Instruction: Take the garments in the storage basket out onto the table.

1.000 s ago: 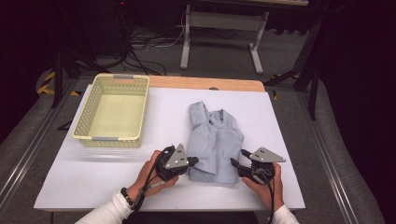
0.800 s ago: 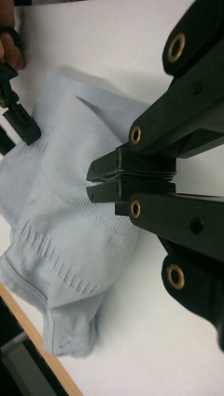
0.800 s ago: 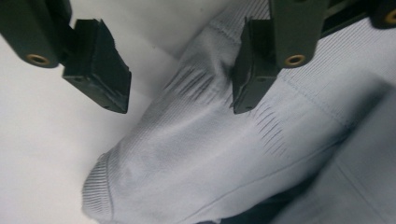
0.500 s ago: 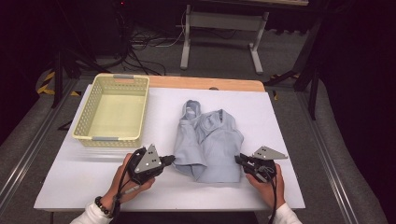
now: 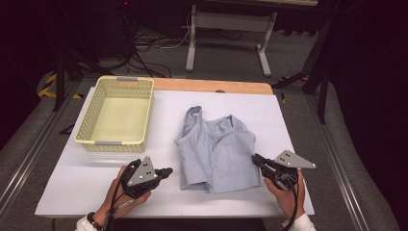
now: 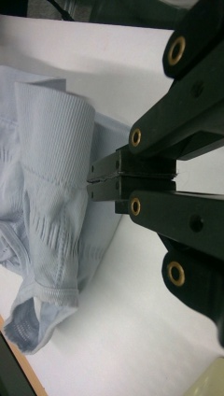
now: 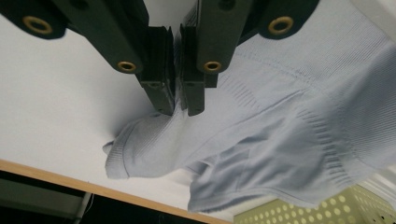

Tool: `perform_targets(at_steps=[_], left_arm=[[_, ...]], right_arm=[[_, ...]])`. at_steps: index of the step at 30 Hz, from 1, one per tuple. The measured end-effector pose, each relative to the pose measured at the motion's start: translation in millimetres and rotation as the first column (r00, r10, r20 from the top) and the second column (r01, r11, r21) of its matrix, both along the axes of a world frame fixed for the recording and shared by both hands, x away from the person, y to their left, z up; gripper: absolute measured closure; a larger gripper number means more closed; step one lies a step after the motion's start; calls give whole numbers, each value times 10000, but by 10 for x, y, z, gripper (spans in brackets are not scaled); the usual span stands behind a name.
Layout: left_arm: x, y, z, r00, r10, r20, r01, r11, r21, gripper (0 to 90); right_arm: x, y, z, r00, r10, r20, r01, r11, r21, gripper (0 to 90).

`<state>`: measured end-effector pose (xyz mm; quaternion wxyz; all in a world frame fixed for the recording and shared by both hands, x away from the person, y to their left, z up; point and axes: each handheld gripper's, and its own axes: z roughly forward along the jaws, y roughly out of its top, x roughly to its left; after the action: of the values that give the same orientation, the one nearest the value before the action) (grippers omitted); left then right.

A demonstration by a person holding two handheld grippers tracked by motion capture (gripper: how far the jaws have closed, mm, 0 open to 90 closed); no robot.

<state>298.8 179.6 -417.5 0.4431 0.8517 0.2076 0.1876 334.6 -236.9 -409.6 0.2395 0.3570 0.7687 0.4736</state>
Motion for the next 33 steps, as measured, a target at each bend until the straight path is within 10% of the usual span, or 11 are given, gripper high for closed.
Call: perform_targets(at_steps=[15, 27, 33], left_arm=[[-11, -191, -39, 9997, -189, 147, 184, 9993, 330, 774], [70, -276, 146, 9975, 587, 398, -538, 9919, -1150, 487], [129, -464, 154, 9979, 554, 344, -516, 9933, -1033, 341]], right_arm=[[70, -11, -83, 9990, -365, 265, 385, 9964, -759, 832], [198, -104, -139, 9944, -1036, 189, 1045, 9931, -534, 659], [321, -85, -239, 9950, -994, -131, 979, 9914, -869, 528]])
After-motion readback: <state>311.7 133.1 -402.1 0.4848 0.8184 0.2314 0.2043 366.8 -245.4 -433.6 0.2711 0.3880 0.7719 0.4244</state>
